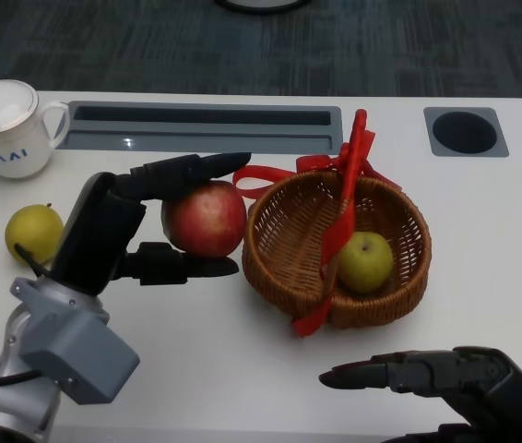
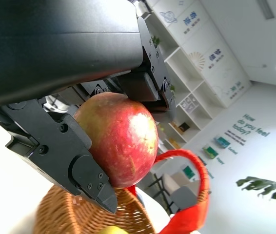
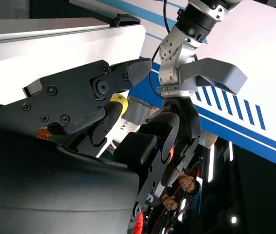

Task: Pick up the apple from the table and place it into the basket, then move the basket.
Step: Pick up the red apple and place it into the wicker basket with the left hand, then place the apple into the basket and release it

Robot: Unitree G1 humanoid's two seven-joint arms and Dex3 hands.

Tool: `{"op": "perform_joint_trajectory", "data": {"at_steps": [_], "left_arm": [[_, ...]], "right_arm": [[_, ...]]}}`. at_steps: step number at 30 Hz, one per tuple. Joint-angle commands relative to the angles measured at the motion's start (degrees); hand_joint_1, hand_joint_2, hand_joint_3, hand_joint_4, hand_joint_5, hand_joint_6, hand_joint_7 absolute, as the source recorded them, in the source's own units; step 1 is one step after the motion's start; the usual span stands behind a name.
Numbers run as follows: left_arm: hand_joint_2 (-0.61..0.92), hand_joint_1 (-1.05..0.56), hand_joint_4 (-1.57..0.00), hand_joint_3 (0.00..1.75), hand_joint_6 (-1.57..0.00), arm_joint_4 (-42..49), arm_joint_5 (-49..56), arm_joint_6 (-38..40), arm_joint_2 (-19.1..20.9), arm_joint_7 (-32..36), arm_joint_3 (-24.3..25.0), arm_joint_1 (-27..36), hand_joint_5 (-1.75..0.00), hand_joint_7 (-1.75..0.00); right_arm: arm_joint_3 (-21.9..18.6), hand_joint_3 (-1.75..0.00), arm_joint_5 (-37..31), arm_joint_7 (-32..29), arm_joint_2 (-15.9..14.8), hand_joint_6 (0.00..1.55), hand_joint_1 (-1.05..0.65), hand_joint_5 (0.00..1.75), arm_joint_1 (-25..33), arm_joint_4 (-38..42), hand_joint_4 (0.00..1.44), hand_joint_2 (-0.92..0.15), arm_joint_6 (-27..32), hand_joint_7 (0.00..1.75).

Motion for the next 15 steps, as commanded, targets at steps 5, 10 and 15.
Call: {"op": "perform_joint_trajectory", "data": {"at_steps": [5,10,15], "left_arm": [[0.79,-0.11,-1.27,0.00,-1.15,-2.59,-1.84,1.94,-2.59,-3.64,-0.54,-4.57,0.00,0.00],[0.79,-0.12,-1.26,0.00,-1.14,-0.82,-1.47,2.64,-4.30,-5.40,-1.35,-7.28,-0.01,0.00],[0.80,-0.14,-1.27,0.00,-1.14,3.68,-0.07,2.03,-6.09,-5.19,-2.23,-10.38,-0.01,0.00]], "right_arm": [[0.03,0.00,-0.62,-0.51,-0.20,0.84,-0.39,0.00,0.55,-0.20,0.90,-0.85,-0.67,0.00],[0.03,0.00,-0.90,-0.72,-0.19,0.84,-0.39,0.00,1.06,-0.54,0.90,-0.86,-1.13,0.00],[0.04,0.00,-1.07,-1.22,-0.12,0.84,-0.39,0.00,1.68,-0.93,0.90,-0.86,-0.92,0.00]]}}
